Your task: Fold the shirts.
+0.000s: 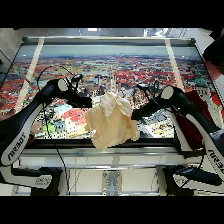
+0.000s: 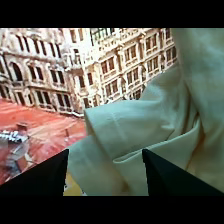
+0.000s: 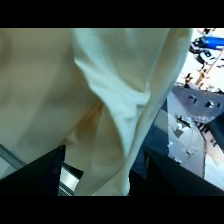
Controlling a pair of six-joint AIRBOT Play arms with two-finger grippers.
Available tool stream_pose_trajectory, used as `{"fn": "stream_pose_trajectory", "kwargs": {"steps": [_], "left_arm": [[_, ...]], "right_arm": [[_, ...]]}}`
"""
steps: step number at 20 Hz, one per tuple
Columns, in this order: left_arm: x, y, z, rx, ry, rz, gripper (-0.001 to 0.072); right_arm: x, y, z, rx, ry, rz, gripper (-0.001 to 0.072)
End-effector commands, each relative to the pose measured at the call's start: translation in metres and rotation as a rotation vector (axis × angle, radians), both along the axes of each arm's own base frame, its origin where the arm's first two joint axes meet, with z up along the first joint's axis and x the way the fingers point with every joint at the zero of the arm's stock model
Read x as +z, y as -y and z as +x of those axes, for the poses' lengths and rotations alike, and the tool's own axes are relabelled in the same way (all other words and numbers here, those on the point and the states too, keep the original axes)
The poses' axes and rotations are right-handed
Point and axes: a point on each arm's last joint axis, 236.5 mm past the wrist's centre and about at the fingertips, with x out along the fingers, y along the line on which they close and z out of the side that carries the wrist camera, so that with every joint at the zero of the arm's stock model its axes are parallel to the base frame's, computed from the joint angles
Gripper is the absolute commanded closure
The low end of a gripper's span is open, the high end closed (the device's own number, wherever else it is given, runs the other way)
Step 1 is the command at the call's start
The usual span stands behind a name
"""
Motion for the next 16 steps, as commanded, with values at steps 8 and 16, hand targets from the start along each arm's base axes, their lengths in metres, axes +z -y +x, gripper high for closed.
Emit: {"fn": "stream_pose_trajectory", "kwargs": {"steps": [8, 16], "left_arm": [[-0.034, 0.023, -0.010, -0.126, -0.048, -0.044, 0.0169], [-0.025, 0.024, -0.006, -0.114, -0.059, -0.075, 0.0695]], "right_arm": [[-0.034, -0.006, 0.009, 0.037, 0.052, -0.077, 0.0373], [-0.017, -0.006, 0.021, 0.047, 0.103, -0.084, 0.0699]]}}
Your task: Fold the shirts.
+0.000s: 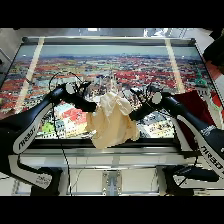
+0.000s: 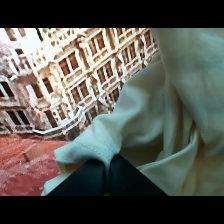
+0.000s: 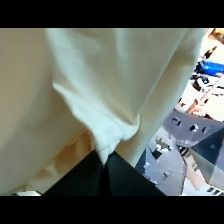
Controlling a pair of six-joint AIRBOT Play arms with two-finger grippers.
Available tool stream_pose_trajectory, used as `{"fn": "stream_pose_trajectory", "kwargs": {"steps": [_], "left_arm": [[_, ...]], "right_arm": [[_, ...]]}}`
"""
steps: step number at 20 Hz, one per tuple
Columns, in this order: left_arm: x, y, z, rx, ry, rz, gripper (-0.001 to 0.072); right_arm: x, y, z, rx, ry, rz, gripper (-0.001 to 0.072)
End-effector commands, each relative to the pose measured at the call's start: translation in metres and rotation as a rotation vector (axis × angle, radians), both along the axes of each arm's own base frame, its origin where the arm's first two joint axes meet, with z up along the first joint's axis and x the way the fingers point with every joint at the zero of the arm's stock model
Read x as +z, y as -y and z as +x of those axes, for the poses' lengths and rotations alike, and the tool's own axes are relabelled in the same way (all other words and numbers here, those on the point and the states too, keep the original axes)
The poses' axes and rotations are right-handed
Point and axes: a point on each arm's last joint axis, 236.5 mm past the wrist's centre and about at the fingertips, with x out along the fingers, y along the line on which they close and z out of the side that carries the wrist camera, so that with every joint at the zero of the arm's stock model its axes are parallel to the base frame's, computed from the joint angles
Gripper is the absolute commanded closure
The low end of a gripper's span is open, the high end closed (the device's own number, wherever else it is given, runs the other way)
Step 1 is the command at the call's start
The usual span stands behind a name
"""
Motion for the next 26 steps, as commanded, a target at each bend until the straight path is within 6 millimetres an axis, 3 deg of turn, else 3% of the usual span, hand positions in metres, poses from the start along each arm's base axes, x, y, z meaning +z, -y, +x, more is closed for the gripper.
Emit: {"fn": "stream_pose_trajectory", "kwargs": {"steps": [1, 2, 4, 7, 11, 13, 15, 18, 20, 23, 25, 26], "left_arm": [[0.027, -0.010, 0.003, -0.016, 0.016, 0.000, 0.0695], [0.049, -0.022, 0.006, -0.024, 0.043, 0.015, 0.0694], [0.103, -0.054, 0.010, -0.014, 0.129, 0.048, 0.0695], [0.207, -0.105, 0.007, 0.096, 0.368, 0.054, 0.0695], [0.344, -0.160, -0.031, 0.284, 0.787, 0.068, 0.0695], [0.425, -0.184, -0.057, 0.402, 1.084, 0.082, 0.0695], [0.473, -0.199, -0.090, 0.497, 1.250, 0.090, 0.0695], [0.479, -0.203, -0.117, 0.519, 1.270, 0.125, 0.0696], [0.468, -0.190, -0.115, 0.491, 1.212, 0.074, 0.0696], [0.416, -0.146, -0.095, 0.352, 0.951, -0.099, 0.0696], [0.362, -0.143, -0.071, 0.282, 0.755, -0.069, 0.0696], [0.330, -0.142, -0.059, 0.257, 0.656, -0.048, 0.0696]], "right_arm": [[0.024, 0.013, 0.013, 0.020, 0.061, -0.064, 0.0699], [0.042, 0.027, 0.022, 0.019, 0.104, -0.124, 0.0699], [0.097, 0.059, 0.037, 0.015, 0.219, -0.229, 0.0699], [0.208, 0.093, 0.034, -0.062, 0.419, -0.234, 0.0699], [0.366, 0.111, -0.011, -0.163, 0.806, -0.112, 0.0699], [0.428, 0.120, -0.041, -0.202, 0.970, -0.060, 0.0700], [0.472, 0.126, -0.064, -0.237, 1.081, -0.011, 0.0700], [0.508, 0.131, -0.082, -0.253, 1.174, 0.023, 0.0700], [0.512, 0.130, -0.075, -0.257, 1.186, 0.025, 0.0700], [0.484, 0.119, -0.032, -0.240, 1.094, -0.009, 0.0700], [0.445, 0.111, 0.017, -0.228, 0.989, -0.065, 0.0701], [0.417, 0.104, 0.045, -0.215, 0.917, -0.092, 0.0701]]}}
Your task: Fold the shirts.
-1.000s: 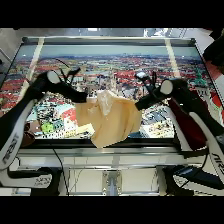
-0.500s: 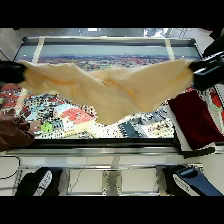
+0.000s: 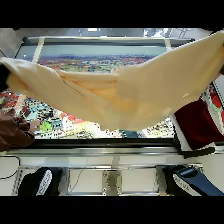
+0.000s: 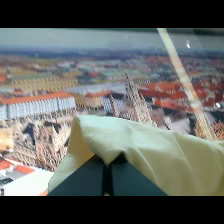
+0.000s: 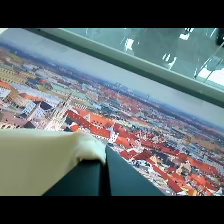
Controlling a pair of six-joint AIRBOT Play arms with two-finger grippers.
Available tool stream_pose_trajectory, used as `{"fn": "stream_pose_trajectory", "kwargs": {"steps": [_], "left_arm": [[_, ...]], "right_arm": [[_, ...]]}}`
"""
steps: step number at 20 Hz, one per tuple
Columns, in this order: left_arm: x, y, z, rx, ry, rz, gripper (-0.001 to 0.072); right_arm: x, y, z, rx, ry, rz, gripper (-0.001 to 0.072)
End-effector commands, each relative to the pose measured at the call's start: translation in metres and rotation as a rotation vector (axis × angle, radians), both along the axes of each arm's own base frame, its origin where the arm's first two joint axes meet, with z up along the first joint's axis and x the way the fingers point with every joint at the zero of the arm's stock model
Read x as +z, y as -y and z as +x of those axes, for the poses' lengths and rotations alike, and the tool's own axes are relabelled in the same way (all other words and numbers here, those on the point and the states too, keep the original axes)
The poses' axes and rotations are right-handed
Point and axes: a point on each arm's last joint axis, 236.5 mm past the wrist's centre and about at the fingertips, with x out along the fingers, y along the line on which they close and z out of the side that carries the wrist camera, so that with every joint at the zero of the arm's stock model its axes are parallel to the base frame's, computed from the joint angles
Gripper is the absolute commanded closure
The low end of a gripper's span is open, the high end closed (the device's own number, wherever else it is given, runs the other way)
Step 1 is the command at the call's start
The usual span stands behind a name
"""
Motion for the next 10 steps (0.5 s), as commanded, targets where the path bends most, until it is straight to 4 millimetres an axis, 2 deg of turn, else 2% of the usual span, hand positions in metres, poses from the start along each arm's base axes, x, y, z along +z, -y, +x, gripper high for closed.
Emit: {"fn": "stream_pose_trajectory", "kwargs": {"steps": [1, 4, 7, 9, 10], "left_arm": [[-0.099, 0.020, 0.024, -0.135, -0.345, 0.006, 0.0696], [-0.215, 0.038, 0.042, -0.243, -0.635, 0.065, 0.0696], [-0.327, 0.027, 0.066, -0.196, -0.831, 0.154, 0.0696], [-0.380, 0.021, 0.084, -0.111, -0.896, 0.123, 0.0696], [-0.400, 0.020, 0.090, -0.077, -0.913, 0.107, 0.0695]], "right_arm": [[-0.075, -0.017, 0.077, -0.009, -0.193, -0.056, 0.0701], [-0.183, -0.041, 0.164, -0.003, -0.373, -0.096, 0.0701], [-0.291, -0.072, 0.237, 0.020, -0.446, -0.055, 0.0701], [-0.350, -0.092, 0.272, 0.015, -0.452, 0.027, 0.0699], [-0.366, -0.098, 0.285, -0.015, -0.445, 0.091, 0.0698]]}}
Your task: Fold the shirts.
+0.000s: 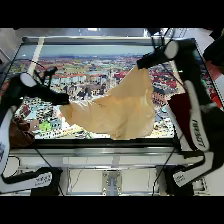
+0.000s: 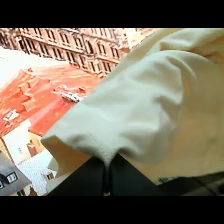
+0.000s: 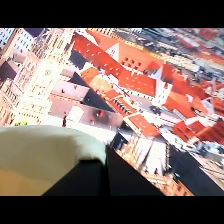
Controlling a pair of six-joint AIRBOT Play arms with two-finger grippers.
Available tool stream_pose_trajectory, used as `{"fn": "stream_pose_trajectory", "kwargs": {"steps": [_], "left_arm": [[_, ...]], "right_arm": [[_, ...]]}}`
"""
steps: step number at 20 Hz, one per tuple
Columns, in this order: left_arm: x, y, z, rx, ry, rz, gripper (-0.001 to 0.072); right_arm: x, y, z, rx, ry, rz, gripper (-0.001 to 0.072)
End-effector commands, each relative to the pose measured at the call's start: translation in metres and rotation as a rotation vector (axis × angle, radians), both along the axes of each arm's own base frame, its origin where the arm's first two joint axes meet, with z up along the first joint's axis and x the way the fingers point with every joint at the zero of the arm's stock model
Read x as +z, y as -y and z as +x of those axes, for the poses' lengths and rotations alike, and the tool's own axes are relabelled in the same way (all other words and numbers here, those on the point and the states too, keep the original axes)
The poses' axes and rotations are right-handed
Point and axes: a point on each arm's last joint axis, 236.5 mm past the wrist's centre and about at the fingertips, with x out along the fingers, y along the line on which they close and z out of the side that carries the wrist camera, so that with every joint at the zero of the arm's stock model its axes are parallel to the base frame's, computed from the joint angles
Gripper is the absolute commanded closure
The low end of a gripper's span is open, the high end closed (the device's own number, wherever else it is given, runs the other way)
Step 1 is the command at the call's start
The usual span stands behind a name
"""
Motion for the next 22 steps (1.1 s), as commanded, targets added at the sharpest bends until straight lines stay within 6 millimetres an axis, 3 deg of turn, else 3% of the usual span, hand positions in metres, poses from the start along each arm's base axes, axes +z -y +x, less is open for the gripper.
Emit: {"fn": "stream_pose_trajectory", "kwargs": {"steps": [1, 2, 3, 4, 6, 8, 9, 11, 13, 14, 15, 17, 19, 22], "left_arm": [[-0.091, -0.006, 0.016, 0.090, -0.108, 0.047, 0.0678], [-0.098, -0.007, 0.019, 0.094, -0.111, 0.049, 0.0537], [-0.097, -0.008, 0.025, 0.100, -0.097, 0.049, 0.0219], [-0.087, -0.012, 0.037, 0.112, -0.061, 0.047, -0.0009], [-0.046, -0.026, 0.068, 0.185, 0.043, 0.031, 0.0011], [0.024, -0.048, 0.092, 0.234, 0.209, 0.024, 0.0011], [0.065, -0.063, 0.095, 0.262, 0.304, 0.027, 0.0011], [0.133, -0.096, 0.080, 0.320, 0.452, 0.068, 0.0012], [0.174, -0.125, 0.050, 0.389, 0.540, 0.099, 0.0011], [0.177, -0.134, 0.033, 0.425, 0.540, 0.103, 0.0012], [0.166, -0.138, 0.014, 0.467, 0.506, 0.095, 0.0011], [0.119, -0.135, -0.021, 0.537, 0.390, 0.067, 0.0011], [0.068, -0.117, -0.048, 0.572, 0.281, 0.005, 0.0012], [0.031, -0.083, -0.056, 0.654, 0.215, -0.181, 0.0012]], "right_arm": [[-0.082, -0.028, 0.059, -0.105, 0.020, 0.178, 0.0679], [-0.083, -0.030, 0.069, -0.138, 0.046, 0.224, 0.0539], [-0.077, -0.030, 0.076, -0.152, 0.084, 0.247, 0.0278], [-0.067, -0.029, 0.080, -0.154, 0.108, 0.254, 0.0201], [-0.042, -0.018, 0.077, -0.152, 0.101, 0.230, 0.0202], [-0.011, 0.018, 0.061, -0.170, 0.054, 0.120, 0.0203], [0.005, 0.047, 0.047, -0.202, 0.026, 0.061, 0.0204], [0.030, 0.109, 0.009, -0.295, -0.035, -0.013, 0.0204], [0.038, 0.153, -0.039, -0.357, -0.136, -0.011, 0.0204], [0.036, 0.166, -0.064, -0.358, -0.192, -0.007, 0.0205], [0.030, 0.172, -0.085, -0.362, -0.237, 0.012, 0.0205], [0.003, 0.173, -0.128, -0.369, -0.315, 0.066, 0.0205], [-0.038, 0.165, -0.166, -0.405, -0.336, 0.154, 0.0204], [-0.101, 0.133, -0.222, -0.534, -0.368, 0.423, 0.0204]]}}
